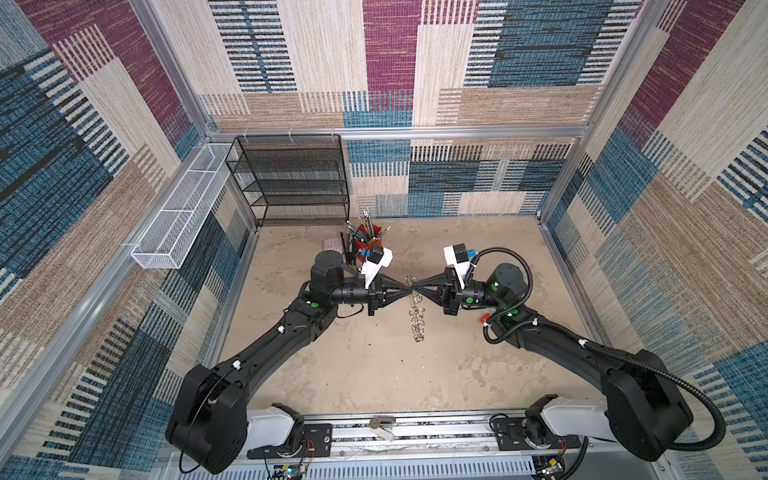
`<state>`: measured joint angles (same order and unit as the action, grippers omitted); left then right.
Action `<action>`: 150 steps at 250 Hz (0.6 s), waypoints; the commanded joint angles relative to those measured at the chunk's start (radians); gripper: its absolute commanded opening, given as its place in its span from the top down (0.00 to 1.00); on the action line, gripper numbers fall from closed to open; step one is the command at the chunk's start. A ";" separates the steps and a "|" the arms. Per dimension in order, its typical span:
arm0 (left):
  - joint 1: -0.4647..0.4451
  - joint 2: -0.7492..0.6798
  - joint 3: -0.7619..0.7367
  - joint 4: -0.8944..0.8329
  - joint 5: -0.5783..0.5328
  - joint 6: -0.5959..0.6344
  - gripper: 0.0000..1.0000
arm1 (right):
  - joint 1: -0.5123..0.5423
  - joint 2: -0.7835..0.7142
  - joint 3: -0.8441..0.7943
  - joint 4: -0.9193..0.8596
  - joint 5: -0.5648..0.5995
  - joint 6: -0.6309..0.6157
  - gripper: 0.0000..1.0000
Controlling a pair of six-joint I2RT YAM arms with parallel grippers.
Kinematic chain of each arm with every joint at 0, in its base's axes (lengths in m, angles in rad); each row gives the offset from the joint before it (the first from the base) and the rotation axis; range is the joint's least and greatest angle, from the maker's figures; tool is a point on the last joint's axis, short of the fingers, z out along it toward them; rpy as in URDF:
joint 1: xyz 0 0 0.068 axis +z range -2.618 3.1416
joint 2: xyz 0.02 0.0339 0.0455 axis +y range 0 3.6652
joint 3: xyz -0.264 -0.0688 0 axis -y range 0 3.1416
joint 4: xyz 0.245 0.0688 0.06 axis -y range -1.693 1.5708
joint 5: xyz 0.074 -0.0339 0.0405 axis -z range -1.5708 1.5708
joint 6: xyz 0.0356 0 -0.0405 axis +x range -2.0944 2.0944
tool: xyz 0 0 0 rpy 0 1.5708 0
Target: Put the keys on the keyring
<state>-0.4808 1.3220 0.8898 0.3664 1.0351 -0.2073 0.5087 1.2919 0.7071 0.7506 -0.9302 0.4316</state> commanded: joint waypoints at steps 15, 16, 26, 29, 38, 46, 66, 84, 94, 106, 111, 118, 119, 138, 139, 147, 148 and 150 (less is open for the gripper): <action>-0.011 0.042 0.050 0.006 -0.081 -0.017 1.00 | -0.020 -0.015 -0.008 0.023 -0.051 0.015 1.00; -0.010 0.043 0.051 0.005 -0.082 -0.016 1.00 | -0.021 -0.014 -0.009 0.023 -0.052 0.017 1.00; -0.011 0.046 0.054 -0.006 -0.089 -0.006 1.00 | -0.032 -0.018 -0.012 0.027 -0.061 0.023 0.98; -0.011 0.046 0.055 -0.008 -0.093 -0.002 1.00 | -0.034 -0.019 -0.014 0.028 -0.065 0.025 0.96; -0.013 0.045 0.057 -0.019 -0.103 0.010 1.00 | -0.045 -0.022 -0.018 0.034 -0.076 0.030 0.93; -0.014 0.043 0.060 -0.034 -0.109 0.022 1.00 | -0.053 -0.026 -0.021 0.041 -0.083 0.037 0.90; -0.017 0.042 0.081 -0.087 -0.121 0.050 1.00 | -0.073 -0.039 -0.029 0.059 -0.098 0.054 0.83; -0.024 0.041 0.119 -0.185 -0.138 0.095 1.00 | -0.092 -0.052 -0.035 0.073 -0.099 0.070 0.77; -0.029 0.042 0.143 -0.246 -0.152 0.124 1.00 | -0.104 -0.058 -0.041 0.086 -0.096 0.083 0.70; -0.036 0.046 0.173 -0.324 -0.168 0.160 1.00 | -0.118 -0.071 -0.052 0.110 -0.090 0.104 0.67; -0.038 0.047 0.187 -0.357 -0.176 0.173 1.00 | -0.123 -0.075 -0.056 0.119 -0.087 0.111 0.67; -0.042 0.048 0.206 -0.398 -0.186 0.191 1.00 | -0.129 -0.082 -0.063 0.130 -0.083 0.119 0.66; -0.042 0.048 0.209 -0.405 -0.188 0.193 1.00 | -0.129 -0.084 -0.064 0.133 -0.082 0.120 0.66; -0.051 0.053 0.256 -0.514 -0.210 0.232 1.00 | -0.136 -0.099 -0.074 0.126 -0.071 0.121 0.64; -0.051 0.053 0.259 -0.521 -0.211 0.233 1.00 | -0.136 -0.100 -0.075 0.125 -0.070 0.119 0.64; -0.056 0.053 0.278 -0.567 -0.222 0.253 1.00 | -0.136 -0.108 -0.074 0.110 -0.064 0.110 0.64; -0.056 0.053 0.281 -0.573 -0.224 0.255 1.00 | -0.136 -0.109 -0.075 0.109 -0.063 0.109 0.64; -0.057 0.053 0.286 -0.585 -0.227 0.259 1.00 | -0.136 -0.109 -0.077 0.106 -0.062 0.107 0.64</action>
<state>-0.5270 1.3735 1.1114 0.0002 0.8616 -0.0555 0.3767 1.2041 0.6376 0.8227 -1.0039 0.5167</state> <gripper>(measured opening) 0.048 0.361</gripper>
